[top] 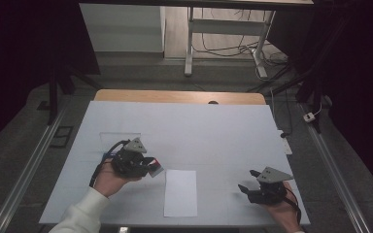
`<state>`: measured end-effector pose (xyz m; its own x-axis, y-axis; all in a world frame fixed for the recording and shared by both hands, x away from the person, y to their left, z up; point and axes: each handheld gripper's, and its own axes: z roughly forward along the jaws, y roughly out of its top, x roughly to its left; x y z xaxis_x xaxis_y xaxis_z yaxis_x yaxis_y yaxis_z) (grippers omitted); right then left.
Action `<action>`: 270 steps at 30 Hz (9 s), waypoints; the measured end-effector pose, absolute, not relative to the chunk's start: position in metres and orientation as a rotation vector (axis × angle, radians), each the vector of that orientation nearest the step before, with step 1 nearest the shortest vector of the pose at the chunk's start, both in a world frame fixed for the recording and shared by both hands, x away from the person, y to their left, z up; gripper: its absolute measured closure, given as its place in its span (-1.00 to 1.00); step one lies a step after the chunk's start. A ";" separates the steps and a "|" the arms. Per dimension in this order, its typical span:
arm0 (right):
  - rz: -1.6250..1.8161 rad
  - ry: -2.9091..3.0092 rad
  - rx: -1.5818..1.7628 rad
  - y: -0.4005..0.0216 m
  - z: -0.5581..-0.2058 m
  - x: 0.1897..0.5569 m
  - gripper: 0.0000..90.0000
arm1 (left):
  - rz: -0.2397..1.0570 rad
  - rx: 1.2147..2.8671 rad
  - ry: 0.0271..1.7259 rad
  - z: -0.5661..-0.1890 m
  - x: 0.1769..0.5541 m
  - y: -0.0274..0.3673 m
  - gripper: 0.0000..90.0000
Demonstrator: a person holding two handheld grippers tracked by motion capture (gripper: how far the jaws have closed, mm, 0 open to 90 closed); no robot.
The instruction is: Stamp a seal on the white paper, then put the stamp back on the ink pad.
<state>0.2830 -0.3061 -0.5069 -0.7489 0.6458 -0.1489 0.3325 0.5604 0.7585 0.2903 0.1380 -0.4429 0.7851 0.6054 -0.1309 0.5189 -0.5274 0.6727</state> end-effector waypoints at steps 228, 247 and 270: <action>1.041 2.365 0.776 -0.304 -0.505 0.279 -0.31 | 0.342 2.233 1.184 -0.473 0.304 0.232 0.55; 1.036 2.363 0.777 -0.307 -0.505 0.278 -0.31 | 0.356 2.287 1.195 -0.490 0.316 0.216 0.31; 1.071 2.326 0.786 -0.317 -0.501 0.273 -0.31 | 0.434 2.051 1.028 -0.500 0.222 0.219 -0.30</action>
